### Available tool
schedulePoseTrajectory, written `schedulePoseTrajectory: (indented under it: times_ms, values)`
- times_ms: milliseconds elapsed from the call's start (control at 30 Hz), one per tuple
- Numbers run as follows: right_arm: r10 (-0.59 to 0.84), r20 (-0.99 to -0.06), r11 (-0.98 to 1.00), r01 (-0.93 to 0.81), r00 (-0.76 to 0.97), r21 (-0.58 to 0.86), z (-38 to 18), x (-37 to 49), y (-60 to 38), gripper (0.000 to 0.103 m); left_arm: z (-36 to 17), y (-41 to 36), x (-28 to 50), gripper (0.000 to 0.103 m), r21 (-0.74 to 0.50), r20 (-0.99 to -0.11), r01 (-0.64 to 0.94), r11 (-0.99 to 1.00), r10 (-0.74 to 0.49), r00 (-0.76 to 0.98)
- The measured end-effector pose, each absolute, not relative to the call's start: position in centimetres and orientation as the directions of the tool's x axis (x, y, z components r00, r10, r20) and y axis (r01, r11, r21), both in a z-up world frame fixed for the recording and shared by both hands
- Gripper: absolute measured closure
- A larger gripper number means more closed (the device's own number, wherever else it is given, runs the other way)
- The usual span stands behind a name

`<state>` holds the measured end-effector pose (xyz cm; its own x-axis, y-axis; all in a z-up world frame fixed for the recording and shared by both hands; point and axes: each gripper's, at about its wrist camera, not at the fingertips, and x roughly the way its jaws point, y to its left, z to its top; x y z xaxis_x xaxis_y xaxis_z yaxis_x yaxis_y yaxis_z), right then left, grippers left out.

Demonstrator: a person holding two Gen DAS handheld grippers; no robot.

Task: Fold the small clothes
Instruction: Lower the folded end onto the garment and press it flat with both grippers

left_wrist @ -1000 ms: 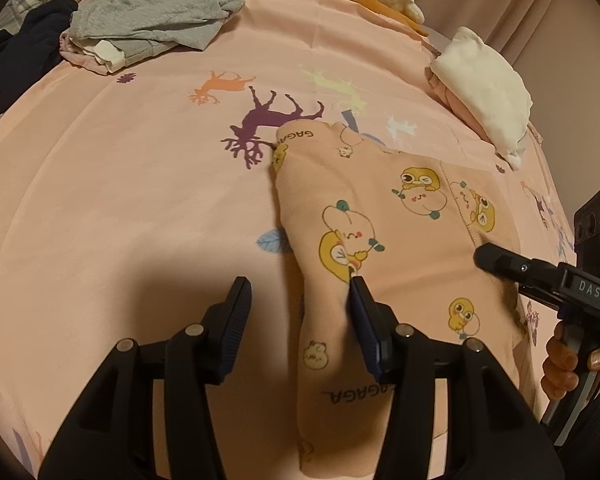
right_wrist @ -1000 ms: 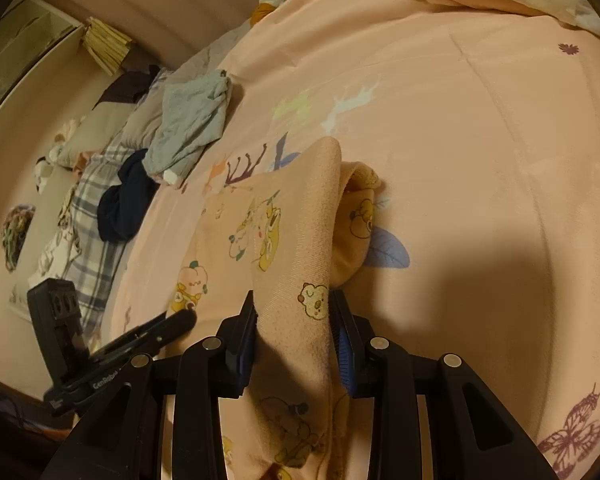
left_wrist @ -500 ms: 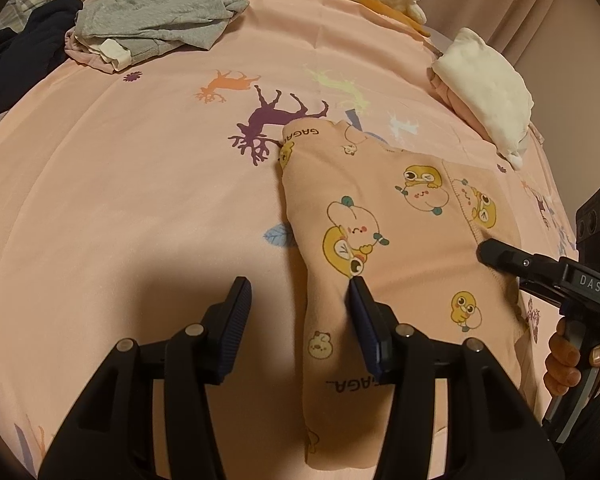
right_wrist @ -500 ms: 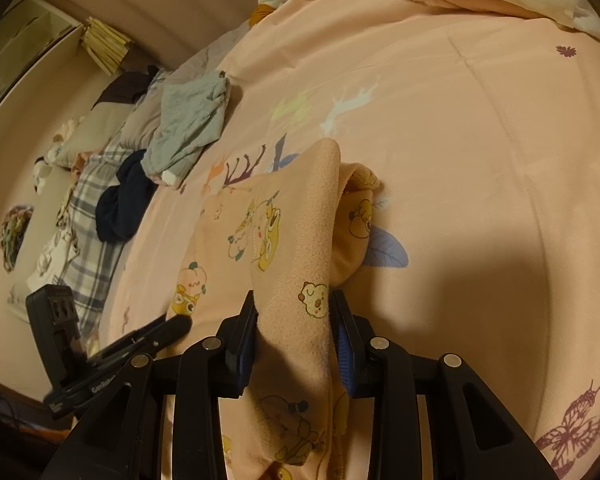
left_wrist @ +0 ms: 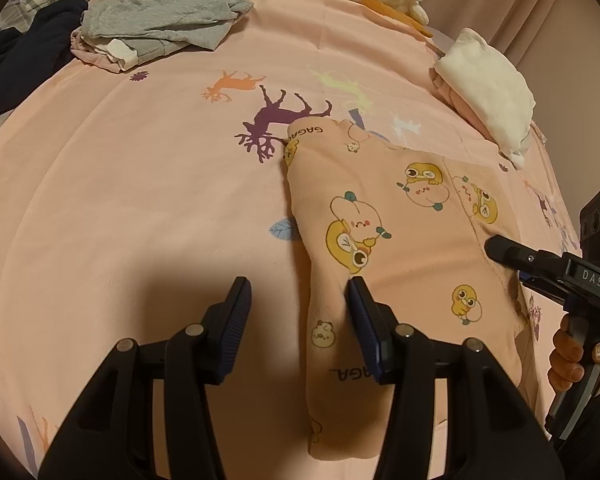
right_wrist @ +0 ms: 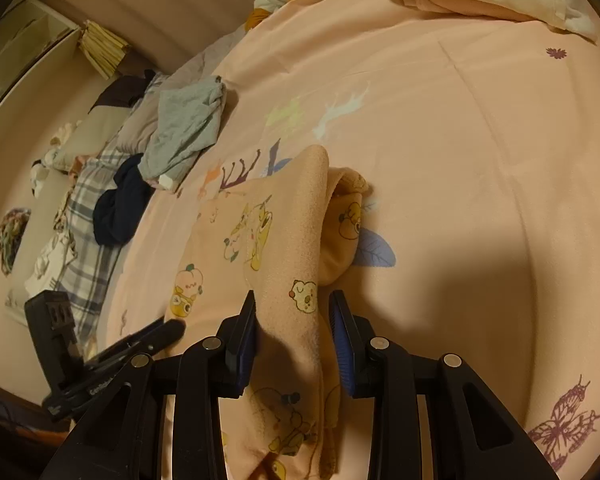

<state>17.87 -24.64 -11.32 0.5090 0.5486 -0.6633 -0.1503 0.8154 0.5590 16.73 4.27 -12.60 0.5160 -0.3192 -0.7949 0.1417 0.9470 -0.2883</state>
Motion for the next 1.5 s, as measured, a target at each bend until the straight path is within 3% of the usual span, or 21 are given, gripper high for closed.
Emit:
schedulePoseTrajectory:
  times_ms: [1500]
  values:
    - [0.546,-0.666,0.818,-0.153,0.508,0.554,-11.3,18.0,-24.8,0.07,-12.4,5.3,15.3,0.052,-0.274,-0.797,0.131,0.953,-0.301,0.524]
